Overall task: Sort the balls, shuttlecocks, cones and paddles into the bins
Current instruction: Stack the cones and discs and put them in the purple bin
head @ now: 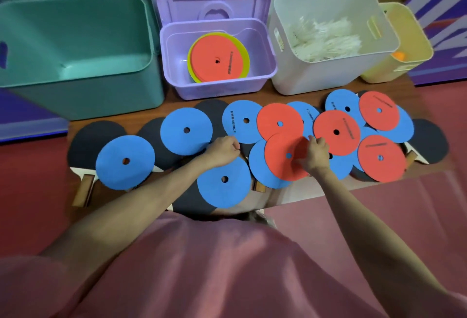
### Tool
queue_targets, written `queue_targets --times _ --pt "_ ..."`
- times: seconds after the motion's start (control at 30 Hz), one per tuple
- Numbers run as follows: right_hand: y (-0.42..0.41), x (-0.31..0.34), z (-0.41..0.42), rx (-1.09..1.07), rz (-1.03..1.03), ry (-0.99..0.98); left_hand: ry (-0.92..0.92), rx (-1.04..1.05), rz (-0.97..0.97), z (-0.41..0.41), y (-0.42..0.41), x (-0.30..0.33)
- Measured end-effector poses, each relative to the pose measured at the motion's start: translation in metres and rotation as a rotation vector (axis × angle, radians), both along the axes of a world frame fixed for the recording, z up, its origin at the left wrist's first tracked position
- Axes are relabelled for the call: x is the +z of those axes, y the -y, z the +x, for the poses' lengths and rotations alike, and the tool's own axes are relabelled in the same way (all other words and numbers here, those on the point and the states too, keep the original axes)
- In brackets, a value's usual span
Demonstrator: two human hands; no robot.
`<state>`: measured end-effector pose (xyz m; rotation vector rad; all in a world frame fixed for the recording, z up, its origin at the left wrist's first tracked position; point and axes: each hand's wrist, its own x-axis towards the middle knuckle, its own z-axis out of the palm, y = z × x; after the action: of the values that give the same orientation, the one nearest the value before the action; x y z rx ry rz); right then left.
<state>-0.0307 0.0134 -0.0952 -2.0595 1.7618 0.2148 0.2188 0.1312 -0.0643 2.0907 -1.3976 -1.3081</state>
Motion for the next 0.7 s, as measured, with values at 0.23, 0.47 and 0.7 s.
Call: queue_targets --times 0.23,0.47,0.7 --pt "0.018 0.018 -0.021 0.120 0.016 0.301 -0.120 0.257 0.027 -0.027 -0.014 -0.012" --pt "0.038 0.049 -0.027 -0.019 0.144 0.870 -0.435 0.502 0.012 -0.077 0.003 0.001" --pt "0.053 0.029 -0.009 -0.152 0.461 0.981 -0.906 0.948 -0.133 -0.103 0.030 0.006"
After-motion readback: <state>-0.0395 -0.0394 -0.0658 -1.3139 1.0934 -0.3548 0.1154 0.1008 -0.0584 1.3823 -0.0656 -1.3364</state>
